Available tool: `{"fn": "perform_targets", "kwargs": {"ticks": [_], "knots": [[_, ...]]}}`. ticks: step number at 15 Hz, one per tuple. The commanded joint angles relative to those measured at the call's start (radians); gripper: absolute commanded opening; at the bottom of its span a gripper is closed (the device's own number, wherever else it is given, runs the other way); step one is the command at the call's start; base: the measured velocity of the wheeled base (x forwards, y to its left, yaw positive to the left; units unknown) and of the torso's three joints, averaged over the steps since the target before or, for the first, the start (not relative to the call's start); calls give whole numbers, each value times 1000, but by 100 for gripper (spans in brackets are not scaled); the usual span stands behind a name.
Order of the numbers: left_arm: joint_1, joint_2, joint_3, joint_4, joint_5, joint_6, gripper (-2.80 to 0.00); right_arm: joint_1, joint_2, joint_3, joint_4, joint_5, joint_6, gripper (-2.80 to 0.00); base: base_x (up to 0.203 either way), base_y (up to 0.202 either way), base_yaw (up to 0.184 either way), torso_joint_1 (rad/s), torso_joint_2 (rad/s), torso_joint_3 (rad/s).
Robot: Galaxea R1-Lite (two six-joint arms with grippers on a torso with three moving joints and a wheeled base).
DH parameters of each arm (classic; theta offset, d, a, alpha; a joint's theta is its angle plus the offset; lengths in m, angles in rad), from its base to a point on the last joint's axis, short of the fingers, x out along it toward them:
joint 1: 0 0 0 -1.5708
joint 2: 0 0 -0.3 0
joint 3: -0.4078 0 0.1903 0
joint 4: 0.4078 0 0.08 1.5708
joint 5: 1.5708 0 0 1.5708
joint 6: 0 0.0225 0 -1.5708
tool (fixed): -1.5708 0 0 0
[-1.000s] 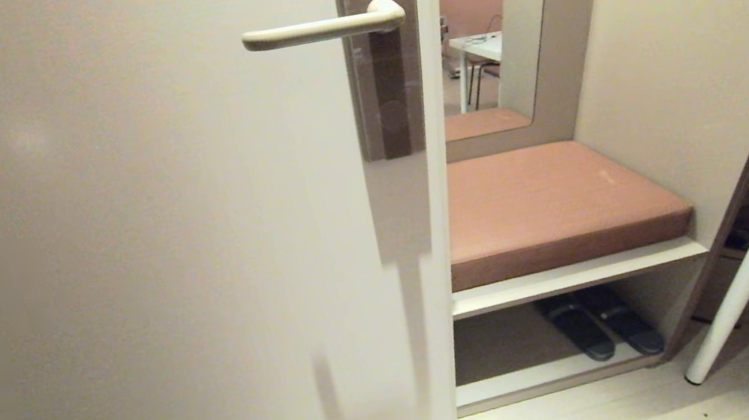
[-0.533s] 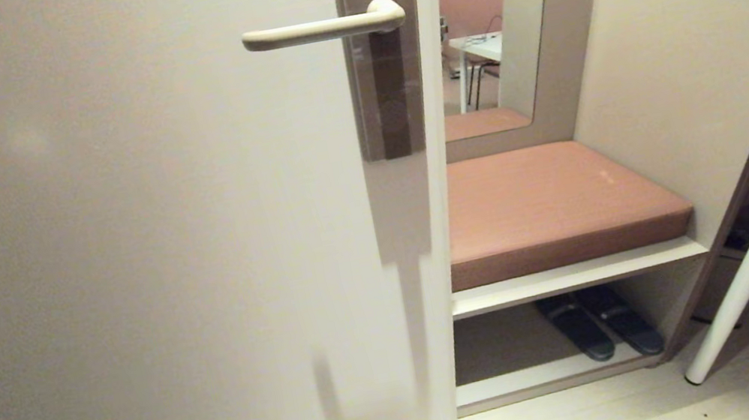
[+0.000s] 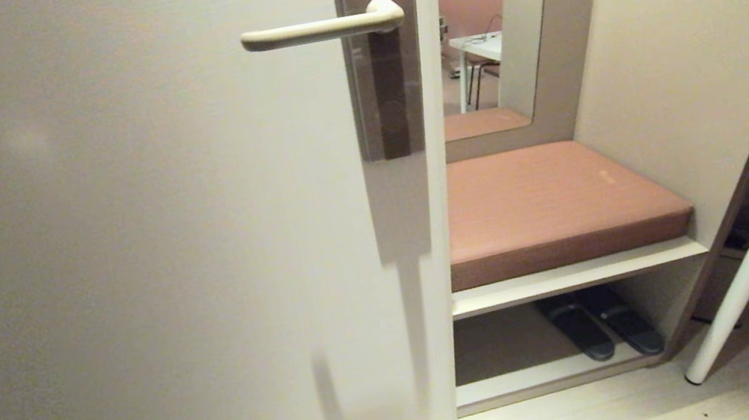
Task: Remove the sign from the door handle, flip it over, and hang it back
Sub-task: Hand it to the other hand
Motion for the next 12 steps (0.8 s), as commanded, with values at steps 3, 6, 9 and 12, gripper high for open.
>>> {"fn": "perform_targets", "kwargs": {"ticks": [3,6,9,12], "knots": [[0,0,0,0,0,1,-280,0,0,0,-1,-1,0,-280,0,0,0,0,0,0],[0,0,0,0,0,1,-280,0,0,0,-1,-1,0,-280,0,0,0,0,0,0],[0,0,0,0,0,2,-280,0,1,0,-1,-1,0,-280,0,0,0,0,0,0],[0,0,0,1,0,1,-280,0,2,0,-1,-1,0,-280,0,0,0,0,0,0]]}}
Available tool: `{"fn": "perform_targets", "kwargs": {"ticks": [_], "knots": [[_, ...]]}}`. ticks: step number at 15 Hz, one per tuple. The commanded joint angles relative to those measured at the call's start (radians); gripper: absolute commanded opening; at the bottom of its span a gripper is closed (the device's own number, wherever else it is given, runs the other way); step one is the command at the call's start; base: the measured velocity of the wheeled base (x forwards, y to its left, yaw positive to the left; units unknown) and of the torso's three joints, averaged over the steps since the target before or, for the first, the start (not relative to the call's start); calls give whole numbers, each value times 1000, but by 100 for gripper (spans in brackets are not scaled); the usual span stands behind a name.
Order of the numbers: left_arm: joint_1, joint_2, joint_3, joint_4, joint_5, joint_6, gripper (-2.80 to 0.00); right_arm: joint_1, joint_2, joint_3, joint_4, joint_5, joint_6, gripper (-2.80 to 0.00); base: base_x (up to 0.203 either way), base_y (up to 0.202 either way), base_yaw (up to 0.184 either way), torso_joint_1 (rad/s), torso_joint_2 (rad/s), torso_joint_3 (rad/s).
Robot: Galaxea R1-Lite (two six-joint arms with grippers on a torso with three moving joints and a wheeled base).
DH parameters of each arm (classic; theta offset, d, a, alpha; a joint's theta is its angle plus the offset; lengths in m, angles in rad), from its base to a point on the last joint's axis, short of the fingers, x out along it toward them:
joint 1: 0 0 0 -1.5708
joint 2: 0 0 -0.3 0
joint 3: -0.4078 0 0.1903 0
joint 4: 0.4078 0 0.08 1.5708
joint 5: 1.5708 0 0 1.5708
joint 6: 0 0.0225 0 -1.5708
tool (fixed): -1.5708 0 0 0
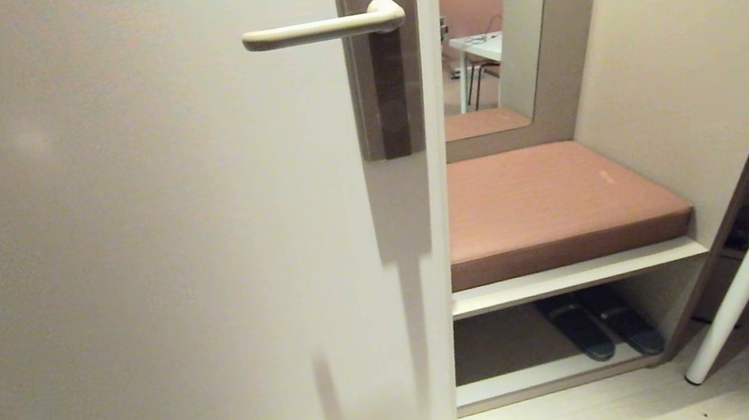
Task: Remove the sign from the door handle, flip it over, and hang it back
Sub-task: Hand it to the other hand
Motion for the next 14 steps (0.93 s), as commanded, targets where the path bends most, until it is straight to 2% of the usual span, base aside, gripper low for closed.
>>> {"fn": "perform_targets", "kwargs": {"ticks": [1,14], "knots": [[0,1,0,0,1,0,-280,0,0,0,-1,0,0,-280,0,0,0,0,0,0],[0,1,0,1,1,-14,-280,0,2,0,-1,0,0,-280,0,0,0,0,0,0]]}}
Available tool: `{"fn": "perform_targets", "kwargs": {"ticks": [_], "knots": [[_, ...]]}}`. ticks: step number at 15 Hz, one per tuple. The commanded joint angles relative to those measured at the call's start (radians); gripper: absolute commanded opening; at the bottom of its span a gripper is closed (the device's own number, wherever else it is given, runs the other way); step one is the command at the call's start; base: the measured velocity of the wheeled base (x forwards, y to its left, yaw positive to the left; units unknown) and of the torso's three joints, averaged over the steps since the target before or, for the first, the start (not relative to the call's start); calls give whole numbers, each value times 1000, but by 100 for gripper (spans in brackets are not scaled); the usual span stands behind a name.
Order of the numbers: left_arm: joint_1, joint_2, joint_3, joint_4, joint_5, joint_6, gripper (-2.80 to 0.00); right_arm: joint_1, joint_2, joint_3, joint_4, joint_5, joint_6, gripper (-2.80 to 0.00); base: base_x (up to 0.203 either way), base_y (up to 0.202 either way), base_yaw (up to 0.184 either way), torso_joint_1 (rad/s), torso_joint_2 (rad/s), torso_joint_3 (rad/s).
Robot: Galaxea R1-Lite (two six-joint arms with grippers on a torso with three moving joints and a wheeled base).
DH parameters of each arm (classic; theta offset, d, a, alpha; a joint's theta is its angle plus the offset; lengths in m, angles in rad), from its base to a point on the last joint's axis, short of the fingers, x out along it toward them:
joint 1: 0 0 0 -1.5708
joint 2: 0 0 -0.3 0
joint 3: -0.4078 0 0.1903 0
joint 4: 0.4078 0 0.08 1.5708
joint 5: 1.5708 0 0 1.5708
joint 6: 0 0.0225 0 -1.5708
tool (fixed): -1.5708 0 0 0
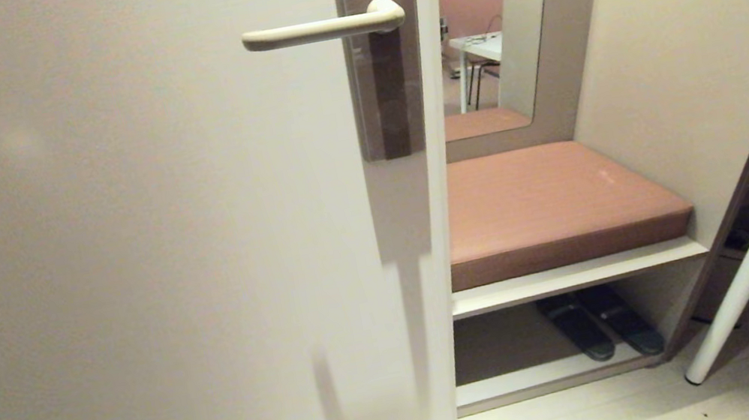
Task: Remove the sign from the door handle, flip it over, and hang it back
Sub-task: Hand it to the other hand
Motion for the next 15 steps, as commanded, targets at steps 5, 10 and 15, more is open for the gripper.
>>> {"fn": "perform_targets", "kwargs": {"ticks": [5,10,15], "knots": [[0,1,0,-1,3,-11,-280,0,2,0,-1,0,0,-280,0,0,0,0,0,0],[0,1,0,-2,5,-22,-280,0,0,0,-1,0,0,-280,0,-34,-2,-1,1,1],[0,1,0,-3,12,-49,-280,0,0,0,-1,0,0,-280,0,-190,0,2,0,2]]}}
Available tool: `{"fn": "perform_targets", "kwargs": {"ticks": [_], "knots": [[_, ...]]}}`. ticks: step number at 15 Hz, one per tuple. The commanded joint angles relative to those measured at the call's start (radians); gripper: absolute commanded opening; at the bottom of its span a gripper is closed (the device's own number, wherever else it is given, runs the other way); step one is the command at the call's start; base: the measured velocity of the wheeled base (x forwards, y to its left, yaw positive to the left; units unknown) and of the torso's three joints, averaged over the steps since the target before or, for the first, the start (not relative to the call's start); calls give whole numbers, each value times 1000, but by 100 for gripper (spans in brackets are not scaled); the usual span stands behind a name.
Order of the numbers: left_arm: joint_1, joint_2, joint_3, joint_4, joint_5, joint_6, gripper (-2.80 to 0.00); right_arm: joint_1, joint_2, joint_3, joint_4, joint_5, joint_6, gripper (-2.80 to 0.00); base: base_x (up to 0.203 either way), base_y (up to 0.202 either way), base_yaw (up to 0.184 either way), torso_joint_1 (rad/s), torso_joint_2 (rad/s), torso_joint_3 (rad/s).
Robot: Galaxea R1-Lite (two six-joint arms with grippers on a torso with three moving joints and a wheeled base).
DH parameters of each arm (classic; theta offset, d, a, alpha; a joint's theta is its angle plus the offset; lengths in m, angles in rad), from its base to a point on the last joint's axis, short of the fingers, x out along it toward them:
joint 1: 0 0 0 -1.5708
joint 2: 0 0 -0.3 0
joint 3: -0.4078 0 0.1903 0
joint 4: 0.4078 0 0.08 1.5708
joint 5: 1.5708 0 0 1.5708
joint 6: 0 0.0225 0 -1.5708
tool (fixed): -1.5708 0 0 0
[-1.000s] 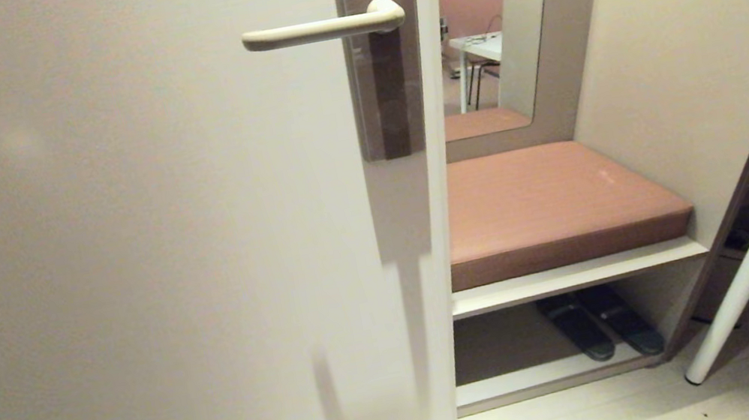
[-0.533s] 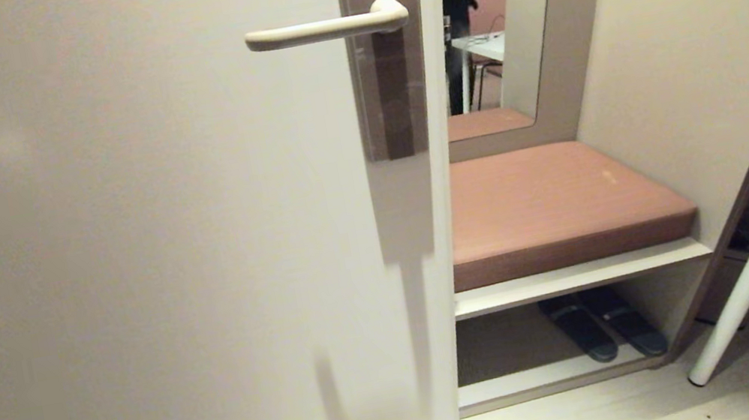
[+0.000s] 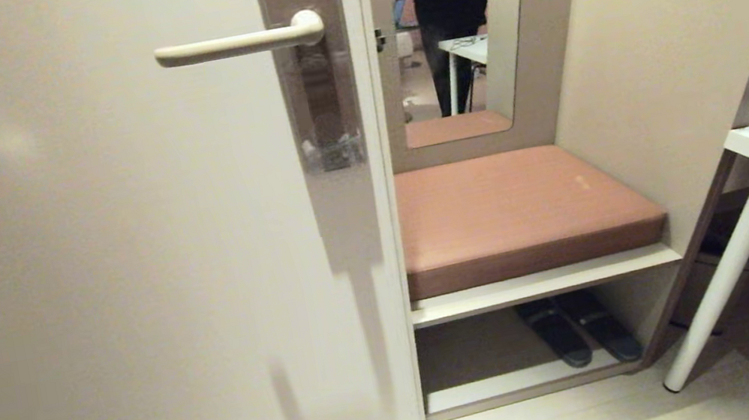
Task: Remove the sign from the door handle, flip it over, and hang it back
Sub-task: Hand it to the other hand
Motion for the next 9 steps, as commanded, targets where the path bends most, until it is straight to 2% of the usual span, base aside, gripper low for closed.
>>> {"fn": "perform_targets", "kwargs": {"ticks": [1,6,9], "knots": [[0,1,0,-1,5,-15,-280,1,0,0,0,0,0,-280,0,-194,-1,4,4,2],[0,1,0,-1,2,-11,-280,1,1,0,0,0,0,-280,0,-178,0,4,1,2],[0,1,0,-1,2,-11,-280,1,2,0,0,0,0,-280,0,-28,2,1,2,1]]}}
